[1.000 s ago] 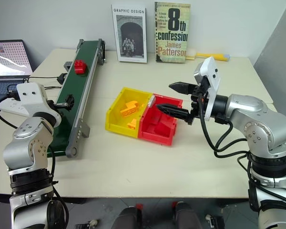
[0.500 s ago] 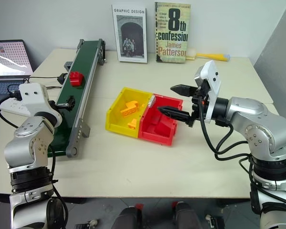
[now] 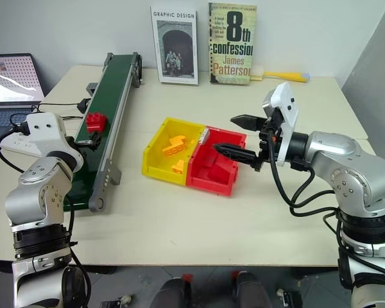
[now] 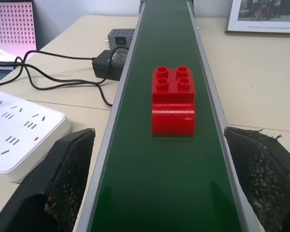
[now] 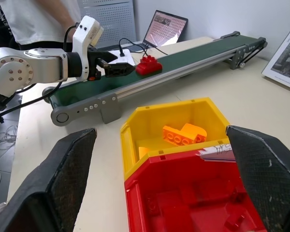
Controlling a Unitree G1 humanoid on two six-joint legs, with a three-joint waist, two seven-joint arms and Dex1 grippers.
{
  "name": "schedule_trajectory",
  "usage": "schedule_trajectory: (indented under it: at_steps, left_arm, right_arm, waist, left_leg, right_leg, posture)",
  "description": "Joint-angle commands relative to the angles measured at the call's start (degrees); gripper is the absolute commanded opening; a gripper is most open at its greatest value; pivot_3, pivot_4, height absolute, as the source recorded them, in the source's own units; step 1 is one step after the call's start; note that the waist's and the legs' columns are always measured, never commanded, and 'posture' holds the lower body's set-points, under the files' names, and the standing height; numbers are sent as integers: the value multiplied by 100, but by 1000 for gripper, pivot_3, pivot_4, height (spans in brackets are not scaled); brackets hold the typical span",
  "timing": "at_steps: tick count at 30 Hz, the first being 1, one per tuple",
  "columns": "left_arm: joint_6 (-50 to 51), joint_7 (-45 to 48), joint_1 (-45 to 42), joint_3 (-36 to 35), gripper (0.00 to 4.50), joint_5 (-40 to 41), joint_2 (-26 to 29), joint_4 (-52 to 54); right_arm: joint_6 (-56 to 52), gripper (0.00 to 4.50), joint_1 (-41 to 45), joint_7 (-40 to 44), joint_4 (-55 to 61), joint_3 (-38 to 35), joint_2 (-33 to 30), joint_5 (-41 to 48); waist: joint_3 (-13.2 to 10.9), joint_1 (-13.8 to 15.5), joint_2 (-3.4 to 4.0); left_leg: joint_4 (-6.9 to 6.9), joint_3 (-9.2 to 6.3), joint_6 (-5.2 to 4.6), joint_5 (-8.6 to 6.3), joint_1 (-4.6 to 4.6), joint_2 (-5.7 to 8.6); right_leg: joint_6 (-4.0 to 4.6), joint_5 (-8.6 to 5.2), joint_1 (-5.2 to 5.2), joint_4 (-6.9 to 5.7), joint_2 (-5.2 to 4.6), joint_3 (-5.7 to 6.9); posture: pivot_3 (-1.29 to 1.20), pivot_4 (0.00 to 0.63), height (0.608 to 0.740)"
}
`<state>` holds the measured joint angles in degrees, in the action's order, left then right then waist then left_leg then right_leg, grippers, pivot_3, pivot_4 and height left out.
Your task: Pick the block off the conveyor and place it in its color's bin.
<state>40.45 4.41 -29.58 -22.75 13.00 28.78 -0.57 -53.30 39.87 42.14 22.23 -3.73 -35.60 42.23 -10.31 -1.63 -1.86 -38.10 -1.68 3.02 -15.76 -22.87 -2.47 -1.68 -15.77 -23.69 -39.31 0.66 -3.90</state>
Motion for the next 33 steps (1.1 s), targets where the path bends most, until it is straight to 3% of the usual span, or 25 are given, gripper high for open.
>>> schedule_trajectory:
  at_steps: [1, 3, 6, 18, 25, 29, 33]
  left_arm:
    - [66, -36, -104, -22, 4454, 8, 43, 116]
    - [149, -54, -105, -71, 4454, 53, 15, 131]
    - [327, -170, -144, -302, 4035, 233, -105, 136]
    - [1026, -81, -115, -320, 1601, 492, 4, 555]
    - [988, 123, -253, -92, 1531, 462, 178, 611]
    - [459, 1202, -663, 1105, 1531, 299, 547, 620]
    - [151, 2354, -1350, 1956, 1531, 539, 388, 365]
  right_arm:
    - [44, 4500, 93, -9, 160, -136, -85, 107]
    - [49, 4500, 106, -5, 145, -138, -91, 104]
    - [75, 4500, 129, 8, 109, -134, -104, 80]
    - [229, 4500, 144, 73, -68, -77, -113, -67]
    - [293, 4500, 27, 0, -94, -141, -169, -106]
    - [338, 4500, -134, 59, 151, -9, -743, -491]
    - [99, 4500, -532, 66, 592, -193, -1368, -540]
  waist:
    - [0, 0, 0]
    - [0, 0, 0]
    - [0, 0, 0]
    - [0, -1, 0]
    - [0, 0, 0]
    - [0, 36, 0]
    - [-1, 160, 1]
  left_leg:
    - [0, 0, 0, 0, 0, 0]
    - [0, 0, 0, 0, 0, 0]
    - [0, 0, 0, 0, 0, 0]
    - [0, -1, 0, 0, 0, 0]
    - [0, -1, 0, 0, 0, 0]
    - [0, -6, 1, 0, -5, 2]
    - [0, -17, 1, 1, -9, 16]
  right_leg:
    - [0, 0, 0, 0, 0, 0]
    - [0, 0, 0, 0, 0, 0]
    - [0, 0, 0, 0, 0, 0]
    - [0, 0, 0, 0, 0, 1]
    - [0, 0, 0, 0, 0, 1]
    - [0, 0, 0, 5, 0, 7]
    - [0, 0, 14, 28, -9, 20]
  posture:
    - [0, 150, 740]
    - [0, 150, 740]
    - [0, 150, 740]
    - [0, 150, 740]
    - [0, 150, 740]
    - [0, 150, 740]
    - [0, 150, 740]
